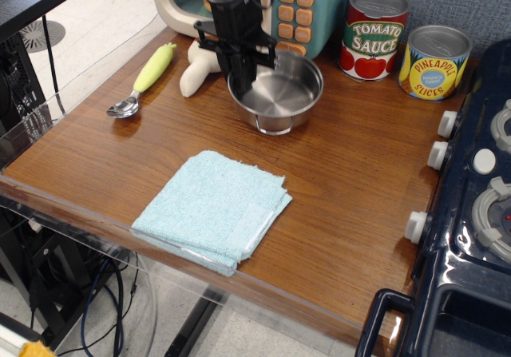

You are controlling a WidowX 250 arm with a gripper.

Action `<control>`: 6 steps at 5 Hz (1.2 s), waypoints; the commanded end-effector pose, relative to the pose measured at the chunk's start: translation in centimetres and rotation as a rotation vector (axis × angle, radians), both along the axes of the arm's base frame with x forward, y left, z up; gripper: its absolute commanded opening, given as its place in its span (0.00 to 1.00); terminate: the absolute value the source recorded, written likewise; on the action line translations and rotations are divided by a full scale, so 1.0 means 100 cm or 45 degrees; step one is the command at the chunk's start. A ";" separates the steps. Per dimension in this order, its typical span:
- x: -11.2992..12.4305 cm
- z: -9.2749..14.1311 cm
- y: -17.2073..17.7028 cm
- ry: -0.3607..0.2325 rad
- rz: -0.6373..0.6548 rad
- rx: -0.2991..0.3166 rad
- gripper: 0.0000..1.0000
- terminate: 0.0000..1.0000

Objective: Move the metal pot to the right of the mushroom.

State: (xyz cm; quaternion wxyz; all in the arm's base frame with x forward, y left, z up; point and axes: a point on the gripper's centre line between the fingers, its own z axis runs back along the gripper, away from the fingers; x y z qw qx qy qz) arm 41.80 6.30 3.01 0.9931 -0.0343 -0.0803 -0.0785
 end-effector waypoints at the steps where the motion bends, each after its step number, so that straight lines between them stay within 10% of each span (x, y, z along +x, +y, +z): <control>1: 0.017 0.010 0.001 -0.059 -0.025 0.036 0.00 0.00; 2: 0.018 0.014 0.004 -0.065 -0.011 0.051 1.00 0.00; 6: 0.015 0.029 0.009 -0.099 0.022 0.107 1.00 0.00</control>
